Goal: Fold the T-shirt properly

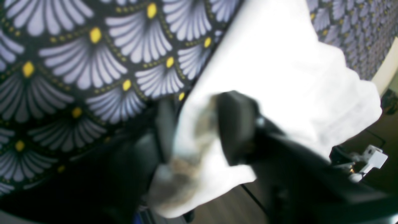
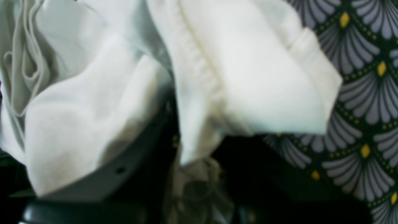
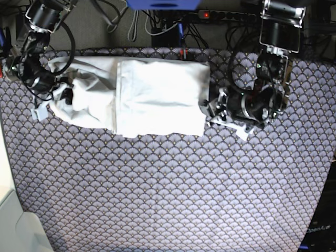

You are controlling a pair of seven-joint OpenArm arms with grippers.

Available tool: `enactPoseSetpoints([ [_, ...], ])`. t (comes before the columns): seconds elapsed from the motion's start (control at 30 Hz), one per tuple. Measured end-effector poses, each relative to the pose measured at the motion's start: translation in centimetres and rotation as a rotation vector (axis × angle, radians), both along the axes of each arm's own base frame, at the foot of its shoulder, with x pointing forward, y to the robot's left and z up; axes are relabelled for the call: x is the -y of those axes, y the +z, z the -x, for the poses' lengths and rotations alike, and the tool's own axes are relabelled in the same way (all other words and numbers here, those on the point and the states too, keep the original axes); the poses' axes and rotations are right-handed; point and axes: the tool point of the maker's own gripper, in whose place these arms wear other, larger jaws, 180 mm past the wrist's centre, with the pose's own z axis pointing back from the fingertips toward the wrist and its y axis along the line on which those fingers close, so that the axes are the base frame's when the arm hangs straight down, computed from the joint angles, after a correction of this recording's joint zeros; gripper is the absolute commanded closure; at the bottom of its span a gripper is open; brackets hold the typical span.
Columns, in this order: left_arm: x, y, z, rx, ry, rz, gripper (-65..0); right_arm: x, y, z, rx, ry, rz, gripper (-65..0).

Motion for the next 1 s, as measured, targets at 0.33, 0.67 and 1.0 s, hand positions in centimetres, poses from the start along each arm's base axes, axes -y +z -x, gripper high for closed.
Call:
enactPoseSetpoints([
  [0.33,-0.1,-0.1,0.1,-0.004,-0.001,-0.003,-6.0,2.0,2.8,3.1,-0.055,0.080,0.279,0.0],
  [0.67,0.0,-0.2,0.5,-0.008,-0.003,-0.001,-0.4,0.2,5.6,1.6,0.038,0.162,0.349,0.0],
  [1.0,0.5,-1.2,1.8,-0.041,-0.026,-0.008,-0.3,-6.0,8.6,0.8,0.158,0.373,0.393,0.0],
])
